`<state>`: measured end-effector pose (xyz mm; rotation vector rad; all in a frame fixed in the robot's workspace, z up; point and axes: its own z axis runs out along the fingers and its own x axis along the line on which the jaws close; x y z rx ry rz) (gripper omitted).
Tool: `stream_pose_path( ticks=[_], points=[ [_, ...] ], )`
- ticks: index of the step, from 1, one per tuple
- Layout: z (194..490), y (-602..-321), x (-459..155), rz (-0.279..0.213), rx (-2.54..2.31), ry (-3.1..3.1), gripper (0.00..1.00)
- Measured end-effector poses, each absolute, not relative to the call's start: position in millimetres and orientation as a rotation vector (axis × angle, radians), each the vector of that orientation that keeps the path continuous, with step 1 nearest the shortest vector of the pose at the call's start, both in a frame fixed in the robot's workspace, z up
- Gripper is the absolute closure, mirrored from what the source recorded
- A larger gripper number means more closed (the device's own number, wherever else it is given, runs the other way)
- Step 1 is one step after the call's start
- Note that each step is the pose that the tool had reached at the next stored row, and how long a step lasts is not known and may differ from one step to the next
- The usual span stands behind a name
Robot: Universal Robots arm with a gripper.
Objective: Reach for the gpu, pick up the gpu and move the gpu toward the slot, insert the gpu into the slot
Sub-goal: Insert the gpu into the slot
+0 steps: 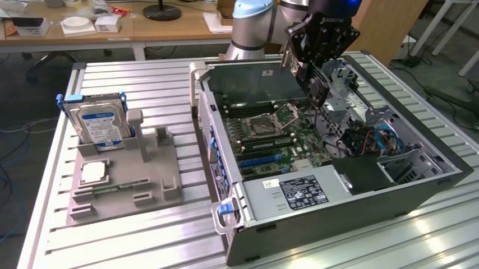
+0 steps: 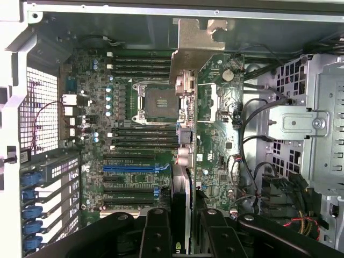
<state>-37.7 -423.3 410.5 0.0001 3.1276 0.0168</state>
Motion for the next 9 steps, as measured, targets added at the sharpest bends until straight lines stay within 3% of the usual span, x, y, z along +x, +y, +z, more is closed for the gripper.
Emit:
stream_pose_path(
  ticks=[9],
  points=[
    [410.5, -423.3, -37.8, 0.017, -0.075, 3.127, 0.73]
  ],
)
